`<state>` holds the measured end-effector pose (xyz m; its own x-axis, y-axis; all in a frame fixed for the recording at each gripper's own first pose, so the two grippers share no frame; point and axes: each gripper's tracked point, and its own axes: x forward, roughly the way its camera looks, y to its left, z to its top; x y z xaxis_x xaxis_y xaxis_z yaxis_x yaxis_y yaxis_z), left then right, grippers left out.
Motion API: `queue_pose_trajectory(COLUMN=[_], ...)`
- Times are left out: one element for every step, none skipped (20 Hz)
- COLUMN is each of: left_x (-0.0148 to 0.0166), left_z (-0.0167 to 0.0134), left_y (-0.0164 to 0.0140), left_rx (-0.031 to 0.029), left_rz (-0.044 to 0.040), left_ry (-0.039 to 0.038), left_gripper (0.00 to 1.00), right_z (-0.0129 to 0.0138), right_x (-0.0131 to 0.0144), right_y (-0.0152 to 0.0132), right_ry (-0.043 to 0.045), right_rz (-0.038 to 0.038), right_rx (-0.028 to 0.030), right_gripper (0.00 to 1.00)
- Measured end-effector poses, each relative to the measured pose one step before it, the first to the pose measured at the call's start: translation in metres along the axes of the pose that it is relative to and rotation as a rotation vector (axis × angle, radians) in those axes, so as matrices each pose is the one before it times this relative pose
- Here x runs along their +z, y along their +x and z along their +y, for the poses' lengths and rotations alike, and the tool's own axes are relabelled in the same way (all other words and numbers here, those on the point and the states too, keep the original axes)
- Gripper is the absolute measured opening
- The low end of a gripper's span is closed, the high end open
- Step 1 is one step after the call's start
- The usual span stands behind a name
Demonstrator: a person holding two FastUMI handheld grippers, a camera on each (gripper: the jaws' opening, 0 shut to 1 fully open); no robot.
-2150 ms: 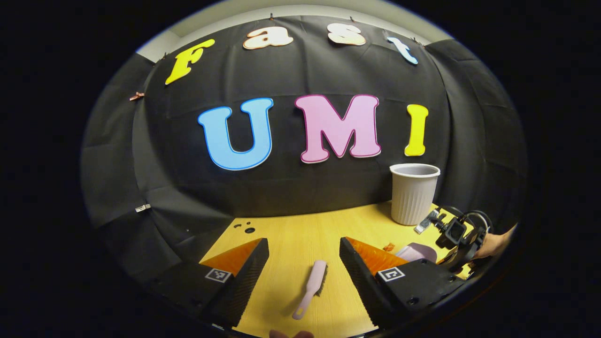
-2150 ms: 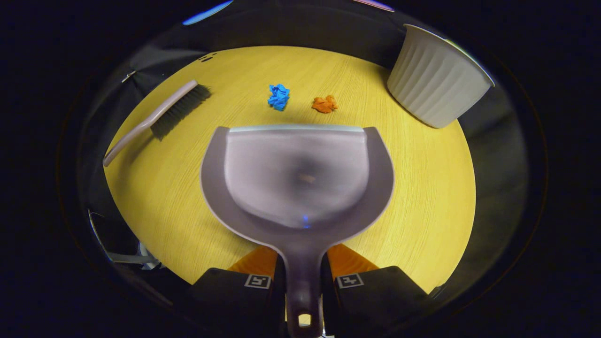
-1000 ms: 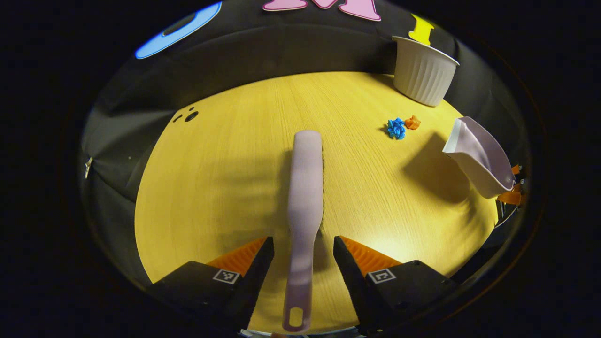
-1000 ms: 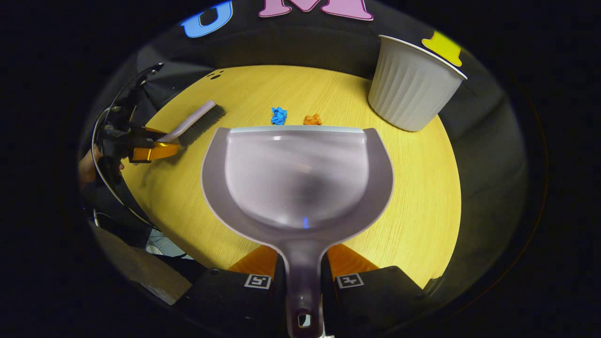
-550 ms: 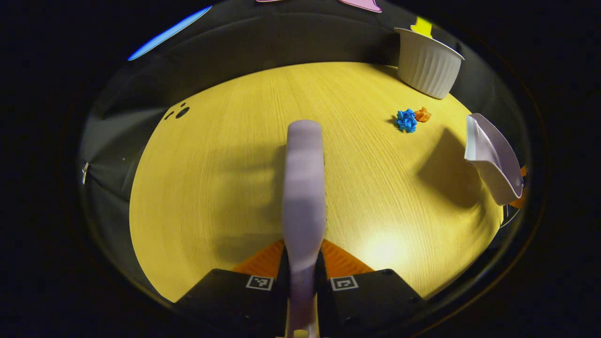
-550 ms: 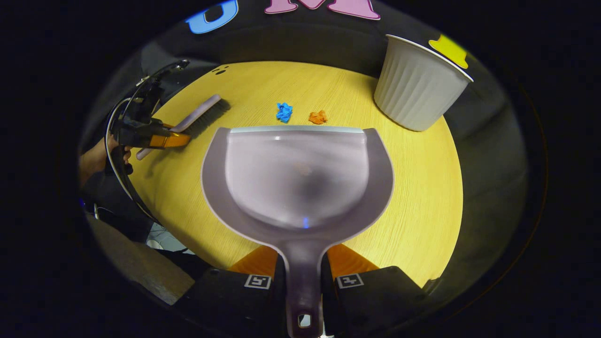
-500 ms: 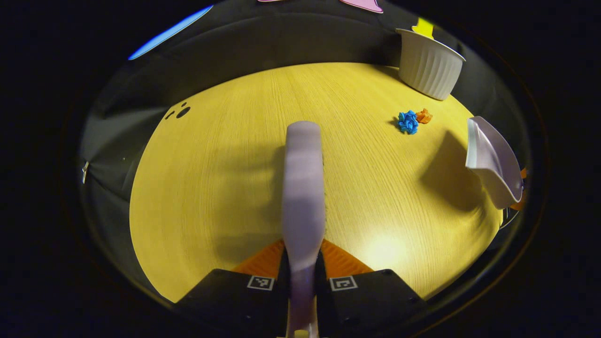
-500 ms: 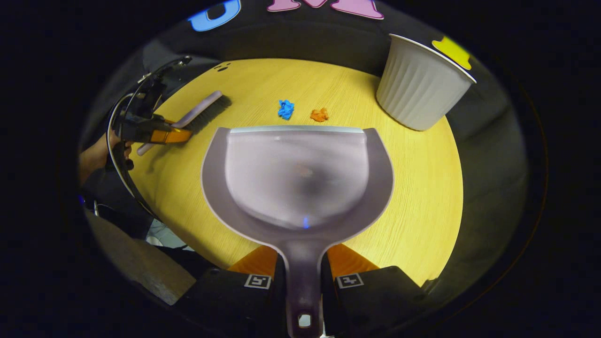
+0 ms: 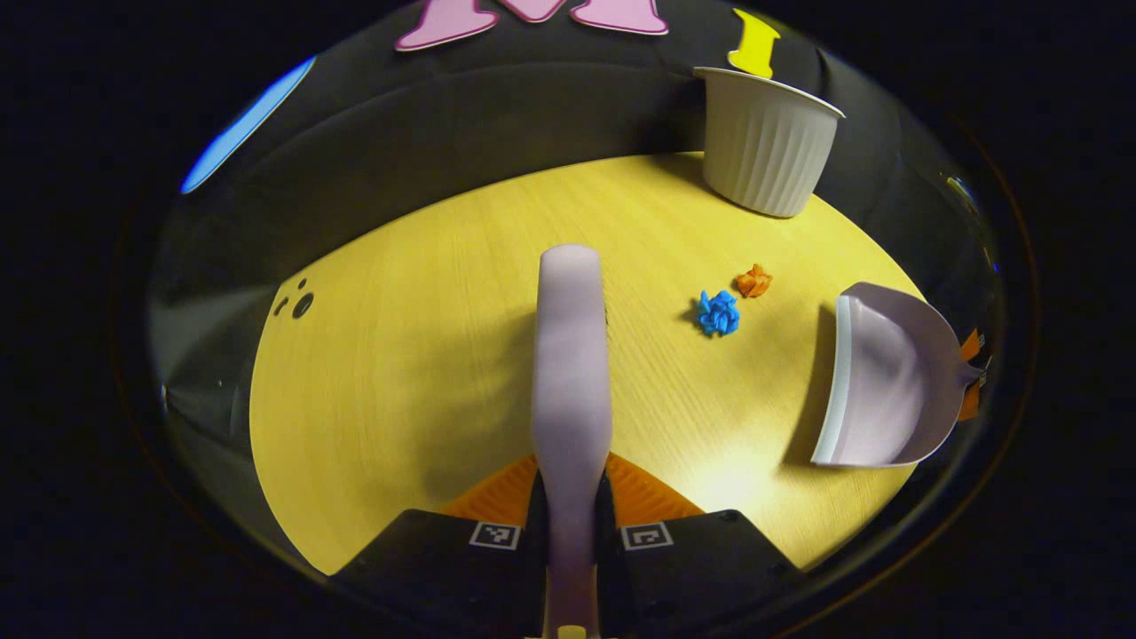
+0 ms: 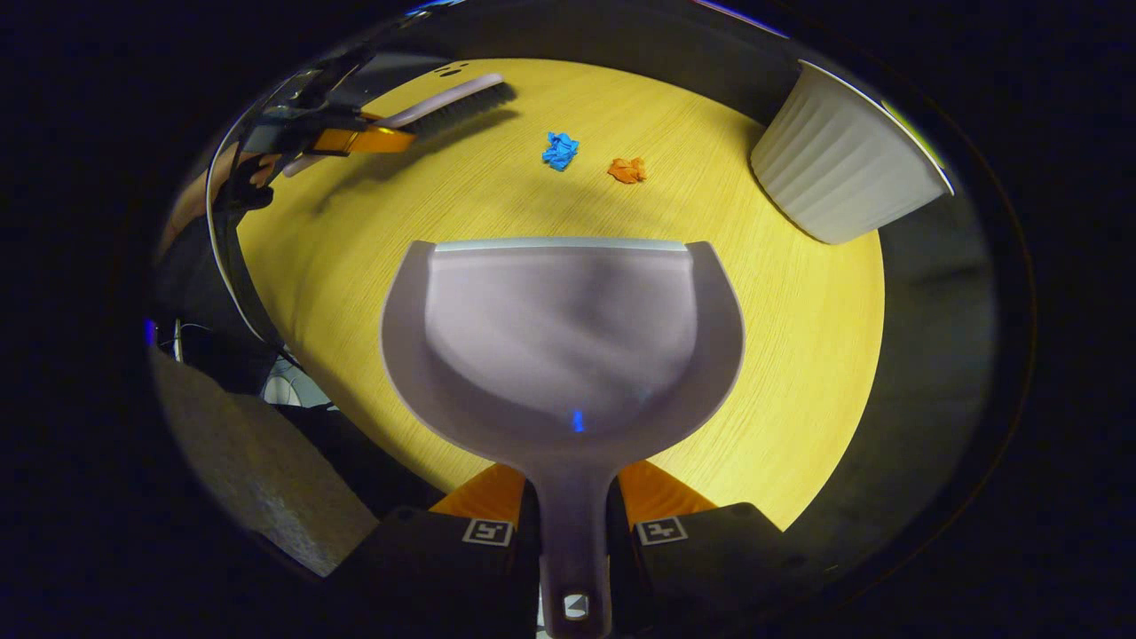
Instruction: Pick up the small broom and dustpan from the desktop, sweep the trash into the dustpan with the broom, and then empty the trash into the garbage bin.
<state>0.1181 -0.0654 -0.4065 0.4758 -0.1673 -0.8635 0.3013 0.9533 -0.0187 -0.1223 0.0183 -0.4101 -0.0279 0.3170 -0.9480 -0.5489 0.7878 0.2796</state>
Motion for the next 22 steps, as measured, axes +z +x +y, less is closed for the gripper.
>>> queue_pose_trajectory(left_x=[0.00802, 0.00858, 0.00589, 0.0073, 0.0065, 0.0072, 0.00561, 0.00505, 0.00288, 0.00318, 0.00227, 0.00353, 0.00236, 0.00297, 0.0031, 0.00033, -0.00735, -0.00212, -0.00236, -0.00052, -0.00182, -0.00037], left_z=[-0.00678, -0.00565, -0.00441, -0.00444, -0.00521, -0.00619, -0.00689, -0.00645, -0.00629, -0.00722, -0.00889, -0.00942, -0.01137, -0.01041, -0.00985, -0.01156, -0.01198, -0.01257, -0.01112, -0.01088, -0.01031, -0.01097], left_y=[0.00615, 0.00609, 0.00576, 0.00593, 0.00692, 0.00726, 0.00669, 0.0058, 0.00538, 0.00359, 0.00451, 0.00116, 0.00165, 0.00056, -0.00124, -0.00261, 0.00108, -0.00113, 0.00044, -0.00133, 0.00111, 0.0004], left_rx=[-0.01079, -0.01006, -0.00824, -0.00682, -0.00884, -0.01369, -0.01627, -0.01738, -0.01837, -0.02231, -0.03243, -0.03817, -0.03732, -0.03242, -0.03046, -0.03108, -0.0339, -0.03489, -0.03432, -0.03415, -0.03286, -0.0306], left_rz=[0.00011, 0.0034, 0.00682, 0.00526, 0.00399, 0.00164, 0.00013, 0.00897, 0.00999, 0.00847, 0.00497, -0.00332, 0.0023, 0.00246, 0.00326, 0.00507, 0.00397, 0.00321, 0.00142, 0.00084, 0.00224, 0.00173], left_ry=[0.01895, 0.01813, 0.02002, 0.02276, 0.02338, 0.02127, 0.01936, 0.01601, 0.01525, 0.01432, 0.01443, 0.01647, 0.01675, 0.01569, 0.0126, 0.01049, 0.00881, 0.00464, 0.00251, -0.00341, -0.0119, -0.0237], left_gripper=[0.27, 0.29, 0.25, 0.27, 0.27, 0.27, 0.27, 0.27, 0.27, 0.27, 0.27, 0.27, 0.27, 0.27, 0.27, 0.27, 0.27, 0.27, 0.24, 0.25, 0.24, 0.24], right_z=[-0.00216, -0.00303, -0.00217, -0.00305, -0.00235, -0.0029, -0.00218, -0.00278, -0.00196, -0.00201, -0.00265, -0.00238, -0.00258, -0.00321, -0.00152, 0.00141, 0.00063, -0.00081, -0.00017, -0.00067, -0.00036, -0.00072], right_x=[0.00051, 0.00014, 0.00054, 0.00069, 0.00101, 0.00112, 0.00063, -0.00071, 0.00001, 0.00103, 0.00044, 0.00092, -0.00027, -0.00012, 0.00151, 0.00021, -0.00067, -0.00024, -0.00052, 0.00089, 0.00037, 0.00059], right_y=[0.00118, 0.0009, 0.00086, 0.00152, 0.00178, 0.00198, 0.00186, 0.00079, 0.00154, 0.0013, 0.00115, 0.0018, 0.00139, 0.00101, -0.00125, -0.00047, -0.00011, 0.00087, -0.00067, 0.00039, 0.00043, 0.00095], right_ry=[-0.00765, -0.00457, -0.00275, -0.0005, 0.00019, -0.0012, -0.00155, -0.00292, -0.00222, -0.00202, -0.00396, -0.00285, -0.00236, -0.00213, -0.00323, -0.00281, -0.00079, 0.00094, 0.00058, -0.0026, -0.00598, -0.01041], right_rz=[0.00795, 0.00588, 0.00451, 0.00082, 0.00131, 0.00134, 0.00135, 0.00273, 0.00299, 0.00098, -0.00115, -0.00262, -0.00112, -0.00039, -0.0057, -0.00576, -0.00458, -0.00206, -0.00139, -0.00235, -0.00332, -0.00086], right_rx=[0.00032, -0.00155, -0.00266, -0.00243, -0.00056, 0.00002, -0.00048, 0.00085, 0.00275, 0.00231, 0.00255, 0.00175, 0.00349, 0.00284, 0.00139, 0.00075, 0.0015, 0.0026, 0.00115, 0.0001, -0.00242, -0.0058], right_gripper=[0.31, 0.35, 0.35, 0.36, 0.35, 0.36, 0.36, 0.36, 0.35, 0.35, 0.35, 0.35, 0.35, 0.36, 0.35, 0.35, 0.35, 0.35, 0.35, 0.35, 0.36, 0.36])
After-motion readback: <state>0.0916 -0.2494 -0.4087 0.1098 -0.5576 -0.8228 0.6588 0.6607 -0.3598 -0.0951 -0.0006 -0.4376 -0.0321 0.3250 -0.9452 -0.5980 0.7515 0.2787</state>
